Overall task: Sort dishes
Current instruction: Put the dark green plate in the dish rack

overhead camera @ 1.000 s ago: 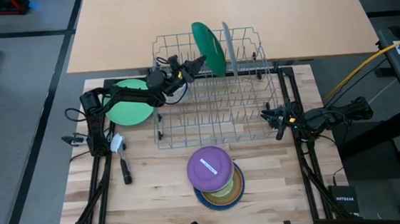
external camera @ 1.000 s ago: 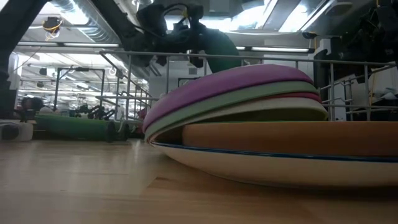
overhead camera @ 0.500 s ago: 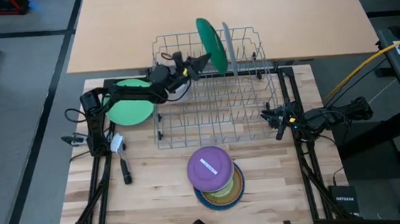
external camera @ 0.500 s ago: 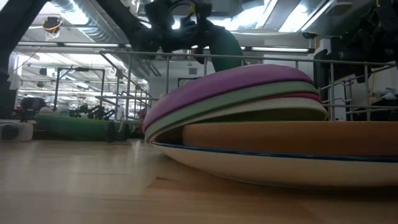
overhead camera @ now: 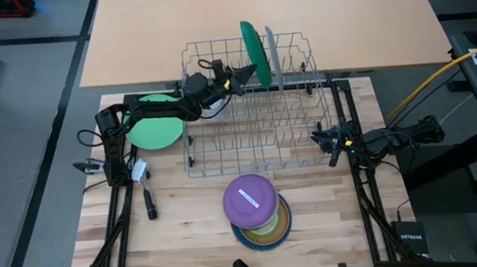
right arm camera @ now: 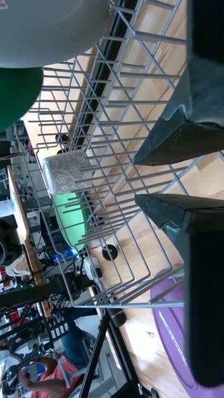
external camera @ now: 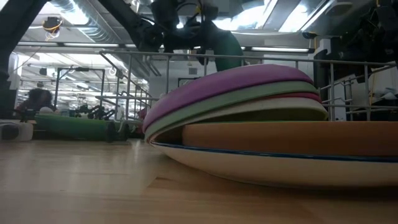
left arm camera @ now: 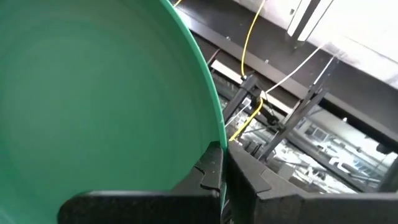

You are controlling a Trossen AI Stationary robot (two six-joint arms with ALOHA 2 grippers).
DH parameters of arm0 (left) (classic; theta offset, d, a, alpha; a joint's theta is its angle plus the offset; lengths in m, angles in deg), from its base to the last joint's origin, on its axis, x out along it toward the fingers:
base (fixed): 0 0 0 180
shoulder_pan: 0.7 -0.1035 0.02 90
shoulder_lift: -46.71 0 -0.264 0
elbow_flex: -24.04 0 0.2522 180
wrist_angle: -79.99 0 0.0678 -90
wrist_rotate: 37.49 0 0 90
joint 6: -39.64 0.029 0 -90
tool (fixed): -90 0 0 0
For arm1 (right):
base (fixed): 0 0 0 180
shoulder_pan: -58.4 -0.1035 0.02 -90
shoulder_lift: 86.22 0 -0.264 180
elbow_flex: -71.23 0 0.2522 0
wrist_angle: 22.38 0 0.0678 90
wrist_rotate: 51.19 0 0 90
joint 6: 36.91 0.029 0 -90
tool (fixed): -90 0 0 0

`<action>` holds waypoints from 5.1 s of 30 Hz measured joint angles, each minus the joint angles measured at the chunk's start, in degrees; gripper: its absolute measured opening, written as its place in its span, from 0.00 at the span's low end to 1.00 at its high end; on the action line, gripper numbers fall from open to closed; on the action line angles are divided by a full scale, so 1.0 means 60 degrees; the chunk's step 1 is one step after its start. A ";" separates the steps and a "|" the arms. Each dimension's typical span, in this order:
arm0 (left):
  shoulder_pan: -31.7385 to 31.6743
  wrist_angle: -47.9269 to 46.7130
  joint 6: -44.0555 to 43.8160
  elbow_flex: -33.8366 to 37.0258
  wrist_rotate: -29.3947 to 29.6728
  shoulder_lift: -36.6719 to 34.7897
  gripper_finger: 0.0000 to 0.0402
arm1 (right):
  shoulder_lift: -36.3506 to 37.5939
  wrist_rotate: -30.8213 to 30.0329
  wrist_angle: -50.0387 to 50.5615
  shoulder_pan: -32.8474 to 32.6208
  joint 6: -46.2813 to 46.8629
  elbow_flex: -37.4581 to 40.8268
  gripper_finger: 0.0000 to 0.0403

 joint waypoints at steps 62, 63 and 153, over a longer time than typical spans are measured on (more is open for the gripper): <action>-0.0688 -0.0035 0.0928 0.0011 -0.3163 0.0782 0.00 | 0.0001 0.0000 0.0013 0.0000 -0.0208 0.0000 0.22; -0.0758 -0.0066 0.0925 0.0008 -0.3162 0.0780 0.00 | -0.0002 0.0000 0.0015 0.0000 -0.0208 0.0000 0.22; -0.1480 -0.3117 0.1104 -0.0579 -0.3186 0.0750 0.23 | -0.0002 0.0000 0.0018 0.0000 -0.0211 -0.0004 0.22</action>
